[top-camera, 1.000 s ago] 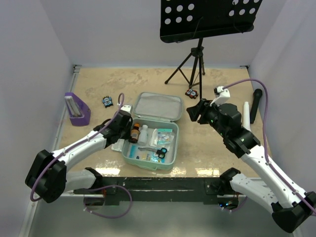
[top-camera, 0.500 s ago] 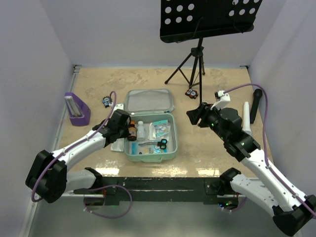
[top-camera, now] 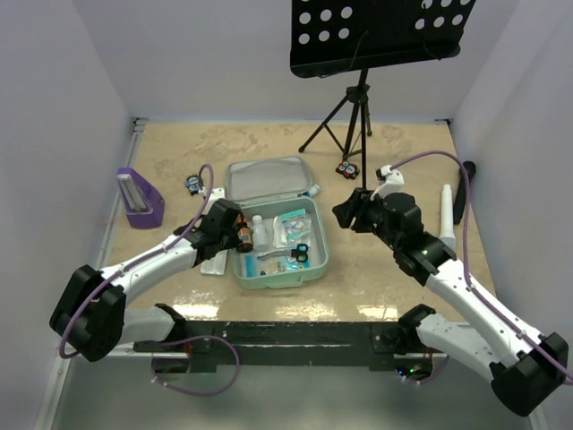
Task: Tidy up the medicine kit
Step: Move the medicine box to the center of the board, then pick up the medical item at the center of the board.
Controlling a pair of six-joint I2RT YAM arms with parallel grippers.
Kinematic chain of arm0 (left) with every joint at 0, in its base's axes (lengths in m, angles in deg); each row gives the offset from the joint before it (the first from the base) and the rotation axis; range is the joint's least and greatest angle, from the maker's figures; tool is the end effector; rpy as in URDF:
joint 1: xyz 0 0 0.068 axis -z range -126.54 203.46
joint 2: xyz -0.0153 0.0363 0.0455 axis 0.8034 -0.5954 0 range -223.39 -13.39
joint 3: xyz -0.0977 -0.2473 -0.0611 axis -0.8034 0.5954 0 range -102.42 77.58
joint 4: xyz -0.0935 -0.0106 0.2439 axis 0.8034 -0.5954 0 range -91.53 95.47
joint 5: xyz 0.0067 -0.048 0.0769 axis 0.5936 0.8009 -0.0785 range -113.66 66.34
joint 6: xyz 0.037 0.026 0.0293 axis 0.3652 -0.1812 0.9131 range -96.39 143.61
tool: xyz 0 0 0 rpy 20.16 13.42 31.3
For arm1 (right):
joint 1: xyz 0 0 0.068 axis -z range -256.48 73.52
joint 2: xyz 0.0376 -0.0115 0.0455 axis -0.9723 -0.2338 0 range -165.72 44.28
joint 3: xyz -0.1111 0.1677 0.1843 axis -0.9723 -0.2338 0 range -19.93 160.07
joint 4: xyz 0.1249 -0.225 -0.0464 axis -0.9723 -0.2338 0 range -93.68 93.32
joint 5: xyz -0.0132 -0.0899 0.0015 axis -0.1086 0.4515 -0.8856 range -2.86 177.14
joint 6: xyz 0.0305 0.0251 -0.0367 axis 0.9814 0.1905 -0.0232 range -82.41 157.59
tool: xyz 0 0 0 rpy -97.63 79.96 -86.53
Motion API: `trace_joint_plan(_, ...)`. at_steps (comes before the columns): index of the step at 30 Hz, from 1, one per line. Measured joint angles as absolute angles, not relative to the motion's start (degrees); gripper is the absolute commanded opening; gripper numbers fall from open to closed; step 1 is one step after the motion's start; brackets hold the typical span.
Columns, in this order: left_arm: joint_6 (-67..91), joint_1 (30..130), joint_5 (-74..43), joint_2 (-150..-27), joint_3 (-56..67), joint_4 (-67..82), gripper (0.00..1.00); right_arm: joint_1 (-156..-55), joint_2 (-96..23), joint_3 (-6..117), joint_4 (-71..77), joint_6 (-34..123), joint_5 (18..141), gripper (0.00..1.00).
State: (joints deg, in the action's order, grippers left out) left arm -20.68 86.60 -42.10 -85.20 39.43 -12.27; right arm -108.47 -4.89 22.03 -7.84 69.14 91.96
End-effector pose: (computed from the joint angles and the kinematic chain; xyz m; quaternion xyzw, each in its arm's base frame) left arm 0.2088 -0.1229 0.1944 -0.1432 0.9221 -0.0861 0.3492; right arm 0.1727 0.1044 0.3075 0.0215 0.8103 0.2788 0.5151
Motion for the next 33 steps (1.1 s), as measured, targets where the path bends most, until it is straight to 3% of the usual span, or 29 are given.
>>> trace_joint_plan(15, -16.2, 85.7, -46.2, -79.2, 40.5, -20.0, 0.01, -108.5, -24.3, 21.5, 2.1, 73.9, 94.1, 0.57)
trace_joint_plan(25, -15.9, 85.1, -44.7, -76.5, 40.9, -18.0, 0.51, -108.5, -43.7, 27.3, 6.2, 74.1, 97.7, 0.63)
trace_joint_plan(29, -15.5, 85.0, -44.5, -72.9, 40.9, -16.2, 0.55, -108.5, -47.3, 30.8, 7.7, 74.1, 99.6, 0.75)
trace_joint_plan(33, -15.0, 85.0, -44.3, -71.8, 40.9, -15.3, 0.56, -108.5, -51.0, 34.8, 8.4, 74.1, 101.3, 0.75)
